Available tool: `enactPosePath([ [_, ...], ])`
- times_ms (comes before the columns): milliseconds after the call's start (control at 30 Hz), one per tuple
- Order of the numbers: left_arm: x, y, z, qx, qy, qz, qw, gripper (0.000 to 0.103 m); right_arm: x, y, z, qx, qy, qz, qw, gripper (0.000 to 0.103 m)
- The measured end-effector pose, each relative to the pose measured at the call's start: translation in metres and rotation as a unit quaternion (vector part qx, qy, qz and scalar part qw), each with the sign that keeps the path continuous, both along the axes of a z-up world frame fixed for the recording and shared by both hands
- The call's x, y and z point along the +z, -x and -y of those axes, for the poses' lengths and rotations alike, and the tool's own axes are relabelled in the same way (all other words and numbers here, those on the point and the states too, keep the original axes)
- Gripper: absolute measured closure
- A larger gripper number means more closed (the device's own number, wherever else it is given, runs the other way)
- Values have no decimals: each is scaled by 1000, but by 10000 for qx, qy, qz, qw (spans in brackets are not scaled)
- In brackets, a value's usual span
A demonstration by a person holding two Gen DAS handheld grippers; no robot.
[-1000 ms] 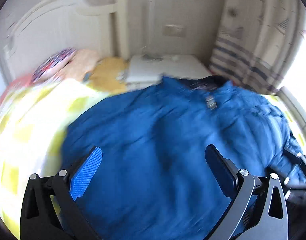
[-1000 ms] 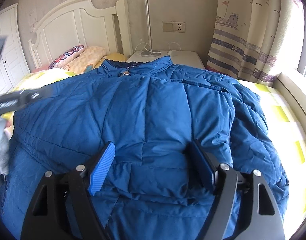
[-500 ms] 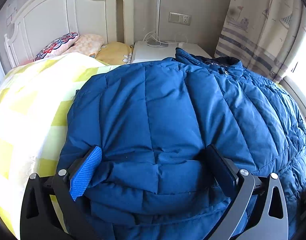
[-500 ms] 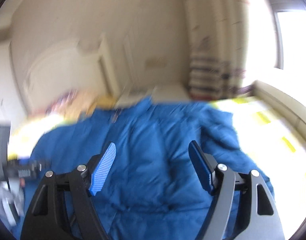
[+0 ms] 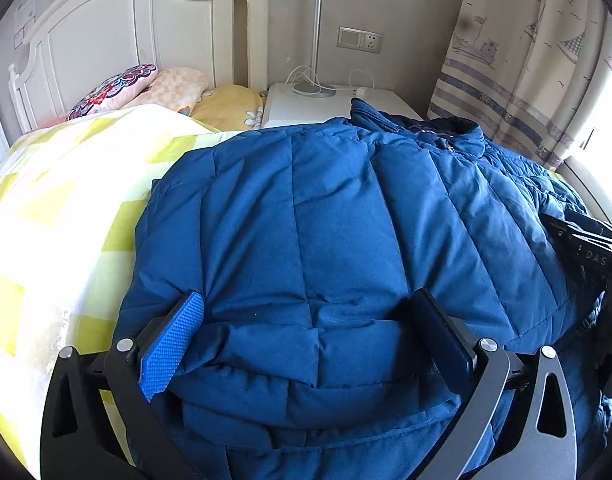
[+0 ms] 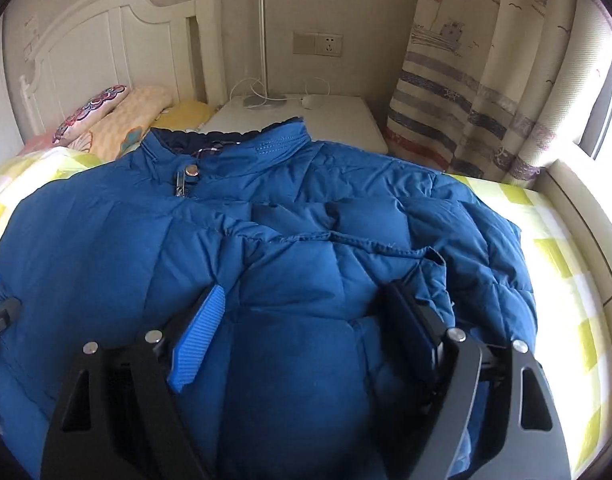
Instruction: Fold large clothes
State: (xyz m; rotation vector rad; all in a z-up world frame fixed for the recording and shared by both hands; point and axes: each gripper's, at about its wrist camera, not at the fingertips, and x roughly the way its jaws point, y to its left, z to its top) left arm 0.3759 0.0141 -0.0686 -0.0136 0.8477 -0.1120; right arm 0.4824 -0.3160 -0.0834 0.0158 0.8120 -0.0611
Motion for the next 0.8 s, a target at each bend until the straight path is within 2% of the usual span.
enactPosePath([
  [100,0,-1,1,2,-4,-1,10000,4,14,19,-2,-184,78,167,9997,24],
  [167,0,1,1,4,-24,7,10000,4,25,41,-8,-32,54,510,9987,22],
  [200,0,1,0,2,-23,7,10000,4,24,50,-14,113,60,544,9984,19],
  [300,0,1,1,1,-25,13,10000,4,0,49,-25,429,313,37,9986,15],
  [400,0,0,1,7,-38,10,10000,4,1,47,-24,401,255,-130,9988,15],
  [533,0,0,2,5,-35,11,10000,4,17,70,-28,315,242,163,9991,13],
  [633,0,1,2,5,-32,17,10000,4,-5,70,-28,458,385,38,9982,9],
  [800,0,1,3,11,-27,19,10000,4,-7,70,-31,531,372,4,9979,4],
])
